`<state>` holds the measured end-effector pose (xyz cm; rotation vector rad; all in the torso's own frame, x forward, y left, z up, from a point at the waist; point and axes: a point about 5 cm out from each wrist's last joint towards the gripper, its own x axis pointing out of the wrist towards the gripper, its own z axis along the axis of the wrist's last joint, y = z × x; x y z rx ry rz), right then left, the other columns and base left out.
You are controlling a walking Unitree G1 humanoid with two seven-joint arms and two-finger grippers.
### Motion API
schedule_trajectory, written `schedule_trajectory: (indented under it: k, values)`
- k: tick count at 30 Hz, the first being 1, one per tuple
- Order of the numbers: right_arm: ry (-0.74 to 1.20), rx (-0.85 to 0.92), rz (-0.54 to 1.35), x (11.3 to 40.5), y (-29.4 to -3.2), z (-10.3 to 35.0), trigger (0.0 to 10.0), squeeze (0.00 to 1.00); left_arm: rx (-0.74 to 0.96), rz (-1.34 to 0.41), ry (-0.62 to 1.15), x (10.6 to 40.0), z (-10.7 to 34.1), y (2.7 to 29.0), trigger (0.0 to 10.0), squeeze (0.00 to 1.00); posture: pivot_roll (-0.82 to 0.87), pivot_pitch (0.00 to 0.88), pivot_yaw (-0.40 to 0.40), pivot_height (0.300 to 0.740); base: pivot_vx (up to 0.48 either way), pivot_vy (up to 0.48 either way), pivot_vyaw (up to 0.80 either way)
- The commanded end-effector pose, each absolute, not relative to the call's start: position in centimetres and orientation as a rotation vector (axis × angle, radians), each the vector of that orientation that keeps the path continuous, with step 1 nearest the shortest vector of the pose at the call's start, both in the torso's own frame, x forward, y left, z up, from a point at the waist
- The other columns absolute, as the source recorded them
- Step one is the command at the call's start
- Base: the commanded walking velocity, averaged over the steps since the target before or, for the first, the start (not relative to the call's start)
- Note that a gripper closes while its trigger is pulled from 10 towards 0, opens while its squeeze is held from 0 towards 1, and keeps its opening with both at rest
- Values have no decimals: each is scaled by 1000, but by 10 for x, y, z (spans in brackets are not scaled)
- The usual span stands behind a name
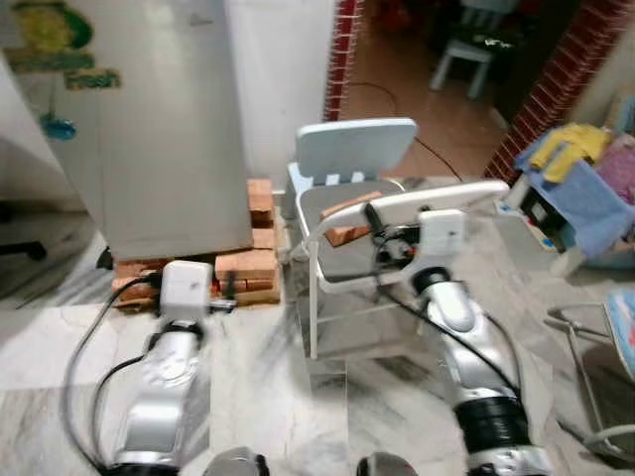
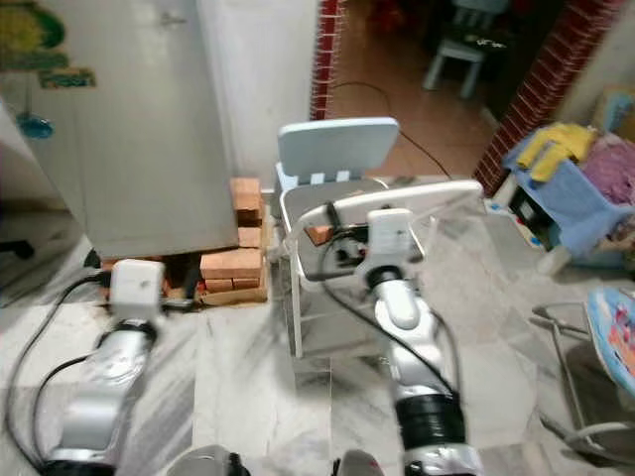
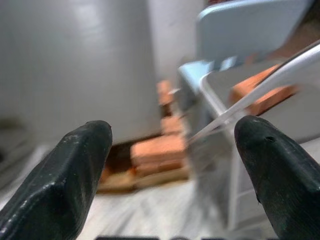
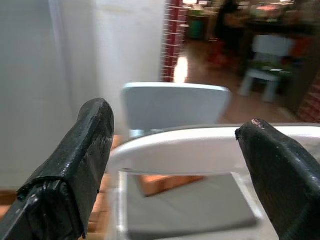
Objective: Restocking fridge
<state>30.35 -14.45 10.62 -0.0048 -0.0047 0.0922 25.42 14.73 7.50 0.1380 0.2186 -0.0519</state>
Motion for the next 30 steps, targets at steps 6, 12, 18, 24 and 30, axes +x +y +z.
schedule_trajectory:
  k: [6,12,18,24,30]
  values:
    - [-14,9,105,308,-134,108,10000,0,162,-48,224,254,72,157,10000,0,108,0,-41,740,0,480,0]
    - [-8,19,84,310,-136,108,10000,0,201,-113,171,255,78,151,10000,0,106,0,-39,740,0,480,-648]
    - [-9,22,75,309,-136,108,10000,0,169,-177,147,253,81,143,10000,0,102,0,-41,740,0,480,-800]
    - [-12,25,65,308,-137,108,10000,0,161,-194,145,252,81,141,10000,0,102,4,-40,740,0,480,-800]
    - [-12,28,61,308,-138,108,10000,0,169,-199,141,251,81,141,10000,0,100,12,-40,740,0,447,-800]
